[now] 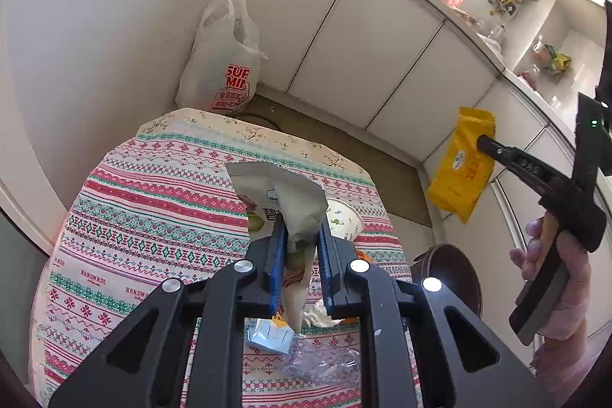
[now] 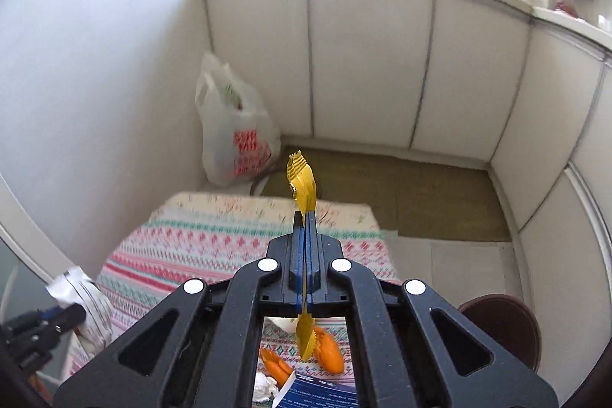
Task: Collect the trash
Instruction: 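Carry the yellow packet over the brown bin and open the right tool, then carry the silver snack bag over the brown bin and open the left tool, then move the left tool back to the table and close on the milk carton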
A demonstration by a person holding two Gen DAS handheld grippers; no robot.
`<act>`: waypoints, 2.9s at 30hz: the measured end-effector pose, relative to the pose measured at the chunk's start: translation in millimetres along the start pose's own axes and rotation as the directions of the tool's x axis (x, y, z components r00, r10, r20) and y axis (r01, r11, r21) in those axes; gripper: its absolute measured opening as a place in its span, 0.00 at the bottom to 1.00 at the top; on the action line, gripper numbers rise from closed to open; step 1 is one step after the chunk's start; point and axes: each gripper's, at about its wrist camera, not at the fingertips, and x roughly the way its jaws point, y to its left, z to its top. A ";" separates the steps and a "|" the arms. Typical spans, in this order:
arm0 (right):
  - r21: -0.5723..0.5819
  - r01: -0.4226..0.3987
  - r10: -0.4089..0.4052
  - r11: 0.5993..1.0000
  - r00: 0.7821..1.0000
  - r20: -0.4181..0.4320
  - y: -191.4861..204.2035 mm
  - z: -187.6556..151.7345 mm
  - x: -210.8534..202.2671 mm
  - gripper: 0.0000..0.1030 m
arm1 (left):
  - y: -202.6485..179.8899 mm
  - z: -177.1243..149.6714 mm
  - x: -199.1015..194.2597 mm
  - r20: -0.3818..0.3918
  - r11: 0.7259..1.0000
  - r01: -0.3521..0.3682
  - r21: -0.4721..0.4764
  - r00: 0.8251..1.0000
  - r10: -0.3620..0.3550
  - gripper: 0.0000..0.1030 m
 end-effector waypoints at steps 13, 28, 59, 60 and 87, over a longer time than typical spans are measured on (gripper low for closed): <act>0.176 0.277 -0.308 0.945 0.933 0.186 -102.6 -43.8 -88.4 0.00 | -30.5 -14.6 0.9 0.009 0.996 0.003 0.086 1.000 -0.004 0.15; 0.296 0.494 -0.536 0.817 0.840 0.077 -178.1 -126.4 -69.5 0.05 | -81.1 -39.6 17.2 -0.009 0.979 0.022 0.203 1.000 -0.021 0.15; 0.401 0.739 -0.804 0.541 0.595 -0.014 -309.0 -204.8 -178.4 0.93 | -374.5 -97.9 107.3 -0.143 0.861 0.342 0.377 0.940 -0.311 0.17; 0.393 0.747 -0.807 0.536 0.590 -0.022 -312.0 -206.2 -178.1 0.93 | -382.9 -101.4 111.8 -0.156 0.856 0.344 0.385 0.939 -0.308 0.17; 0.407 0.716 -0.755 0.568 0.649 -0.089 -306.9 -207.0 -162.8 0.93 | -384.1 -137.2 128.5 -0.169 0.851 0.192 0.488 0.978 -0.124 0.83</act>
